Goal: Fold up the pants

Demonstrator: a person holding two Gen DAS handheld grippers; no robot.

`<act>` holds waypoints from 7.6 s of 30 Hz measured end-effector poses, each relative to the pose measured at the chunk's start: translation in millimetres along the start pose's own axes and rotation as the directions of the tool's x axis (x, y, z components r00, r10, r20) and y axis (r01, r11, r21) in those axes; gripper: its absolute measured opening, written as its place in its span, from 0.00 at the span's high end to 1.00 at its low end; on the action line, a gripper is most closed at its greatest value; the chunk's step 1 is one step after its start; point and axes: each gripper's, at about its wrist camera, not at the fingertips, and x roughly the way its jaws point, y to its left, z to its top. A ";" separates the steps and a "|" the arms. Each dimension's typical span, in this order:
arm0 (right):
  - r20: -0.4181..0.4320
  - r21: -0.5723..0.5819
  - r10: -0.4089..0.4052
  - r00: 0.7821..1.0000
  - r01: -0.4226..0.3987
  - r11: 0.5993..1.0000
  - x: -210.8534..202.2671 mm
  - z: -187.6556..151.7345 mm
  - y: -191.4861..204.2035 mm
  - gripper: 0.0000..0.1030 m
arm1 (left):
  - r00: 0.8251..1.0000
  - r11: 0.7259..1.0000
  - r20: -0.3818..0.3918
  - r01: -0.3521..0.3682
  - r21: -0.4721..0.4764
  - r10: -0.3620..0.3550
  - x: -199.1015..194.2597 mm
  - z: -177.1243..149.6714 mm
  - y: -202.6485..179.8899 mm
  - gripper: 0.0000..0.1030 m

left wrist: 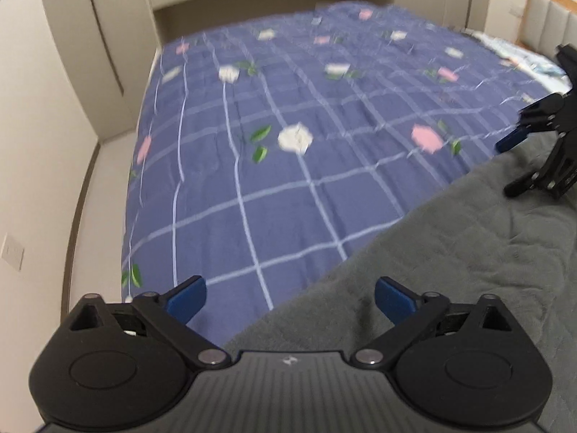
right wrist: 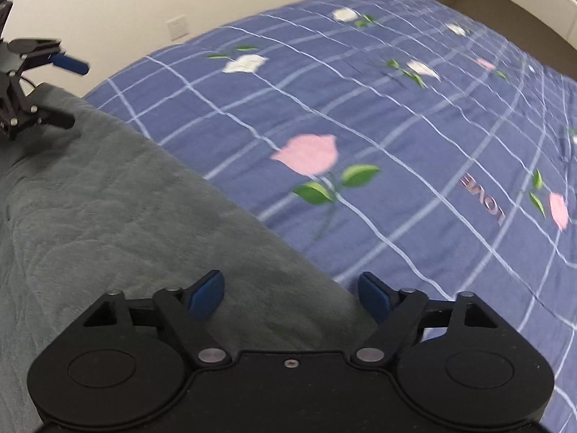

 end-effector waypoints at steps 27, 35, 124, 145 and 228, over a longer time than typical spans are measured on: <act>0.201 -0.084 -0.355 0.913 0.377 0.922 -43.9 52.7 39.9 0.91 | 0.999 0.979 0.030 -0.027 -0.200 0.033 -45.6 4.9 11.3 0.92; 0.204 -0.116 -0.376 0.904 0.404 0.907 -12.0 39.4 49.0 0.92 | 0.999 0.976 0.033 -0.022 -0.217 0.029 -39.0 -3.9 9.6 0.92; 0.341 0.020 -0.413 0.845 0.432 0.901 -133.7 -272.6 259.1 0.40 | 0.992 0.997 0.110 -0.071 0.022 0.068 -184.7 -234.0 -202.7 0.37; 0.360 0.493 -0.516 0.778 0.311 0.813 -190.7 -346.2 168.7 0.00 | 0.969 0.976 0.238 0.018 0.217 -0.071 -138.6 -138.1 -305.3 0.01; 0.121 0.862 -0.746 0.655 0.304 0.406 -234.8 -402.4 -120.0 0.89 | 0.958 0.915 0.127 0.198 0.352 -0.256 -73.0 -72.4 -442.6 0.95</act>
